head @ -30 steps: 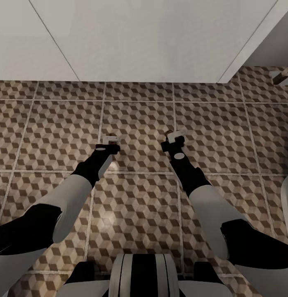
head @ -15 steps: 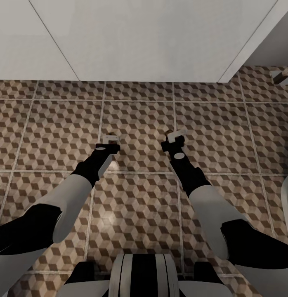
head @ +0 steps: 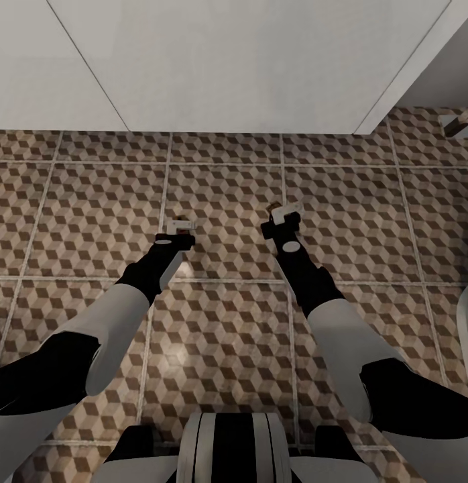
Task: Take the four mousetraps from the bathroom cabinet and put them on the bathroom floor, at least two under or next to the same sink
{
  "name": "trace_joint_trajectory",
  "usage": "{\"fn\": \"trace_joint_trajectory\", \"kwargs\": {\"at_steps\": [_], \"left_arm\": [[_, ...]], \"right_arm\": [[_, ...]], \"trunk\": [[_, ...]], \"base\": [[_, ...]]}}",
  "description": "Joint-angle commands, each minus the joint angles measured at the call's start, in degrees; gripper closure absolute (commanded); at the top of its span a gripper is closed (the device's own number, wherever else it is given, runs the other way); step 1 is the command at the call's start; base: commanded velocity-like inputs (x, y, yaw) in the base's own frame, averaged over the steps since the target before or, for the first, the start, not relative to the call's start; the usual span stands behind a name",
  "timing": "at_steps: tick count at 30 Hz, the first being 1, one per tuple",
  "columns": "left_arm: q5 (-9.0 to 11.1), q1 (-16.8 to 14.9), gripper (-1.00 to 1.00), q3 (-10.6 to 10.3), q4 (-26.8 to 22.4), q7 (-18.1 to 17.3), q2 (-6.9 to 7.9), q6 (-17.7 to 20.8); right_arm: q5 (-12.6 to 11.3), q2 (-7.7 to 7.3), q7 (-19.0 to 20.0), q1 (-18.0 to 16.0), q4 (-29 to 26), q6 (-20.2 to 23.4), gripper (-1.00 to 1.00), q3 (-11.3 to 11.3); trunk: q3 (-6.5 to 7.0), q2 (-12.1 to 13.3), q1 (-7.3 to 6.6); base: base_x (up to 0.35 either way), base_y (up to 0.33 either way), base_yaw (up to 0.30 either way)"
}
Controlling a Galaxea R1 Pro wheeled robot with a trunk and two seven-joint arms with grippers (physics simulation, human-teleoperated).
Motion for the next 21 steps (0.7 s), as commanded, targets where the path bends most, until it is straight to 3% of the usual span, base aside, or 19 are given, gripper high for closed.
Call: {"fn": "trace_joint_trajectory", "kwargs": {"at_steps": [1, 12, 21], "left_arm": [[0.37, -0.01, 1.00, -0.46, -0.09, 0.50, 0.05, 0.33], [0.37, -0.01, 1.00, -0.53, -0.40, 0.40, 0.02, 0.37], [0.37, -0.01, 1.00, -0.53, -0.52, 0.39, 0.05, 0.40]], "right_arm": [[0.56, 0.00, -0.33, -0.02, -0.22, 1.12, 1.00, 0.16], [0.44, 0.00, 0.08, -0.05, -0.07, 1.69, 1.00, 0.19], [0.43, 0.00, 0.14, -0.06, 0.53, 0.06, 1.00, 0.30]], "trunk": [[-0.03, -0.01, -0.01], [-0.03, -0.01, -0.01], [-0.03, -0.01, -0.01]], "base": [[0.000, 0.000, 0.000], [0.023, 0.000, 0.000], [0.262, 0.000, 0.000]]}}
